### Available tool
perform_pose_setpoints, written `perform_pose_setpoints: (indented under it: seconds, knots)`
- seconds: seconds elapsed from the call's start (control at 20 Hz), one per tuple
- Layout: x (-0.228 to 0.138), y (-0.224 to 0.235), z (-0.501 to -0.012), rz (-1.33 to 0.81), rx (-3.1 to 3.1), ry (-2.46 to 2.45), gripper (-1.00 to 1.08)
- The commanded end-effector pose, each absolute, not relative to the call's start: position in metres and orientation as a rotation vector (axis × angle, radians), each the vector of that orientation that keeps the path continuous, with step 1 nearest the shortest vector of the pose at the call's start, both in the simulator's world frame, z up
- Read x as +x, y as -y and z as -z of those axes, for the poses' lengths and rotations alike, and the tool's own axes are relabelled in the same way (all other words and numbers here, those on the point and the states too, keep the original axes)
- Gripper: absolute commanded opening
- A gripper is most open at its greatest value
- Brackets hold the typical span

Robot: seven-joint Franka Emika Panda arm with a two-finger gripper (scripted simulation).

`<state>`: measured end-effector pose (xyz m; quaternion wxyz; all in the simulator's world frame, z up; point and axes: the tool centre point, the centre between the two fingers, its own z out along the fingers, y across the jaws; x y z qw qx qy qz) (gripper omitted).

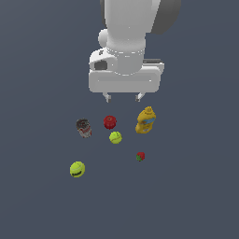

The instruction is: Pick up a designated object from a clutter of objects.

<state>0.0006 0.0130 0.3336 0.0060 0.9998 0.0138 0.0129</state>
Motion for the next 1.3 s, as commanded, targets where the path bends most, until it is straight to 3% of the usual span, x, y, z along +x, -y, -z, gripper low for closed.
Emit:
perform_pose_setpoints:
  seconds: [0.0,0.65,1.25]
  knots:
    - [0.001,-0.013,-0.334,-0.04,3.129,-0.043,1.0]
    - [0.009,-0.002,-0.342,-0.085,3.106,-0.088,1.0]
    - [0.021,-0.011,-0.321,-0.079,3.123,0.098,1.0]
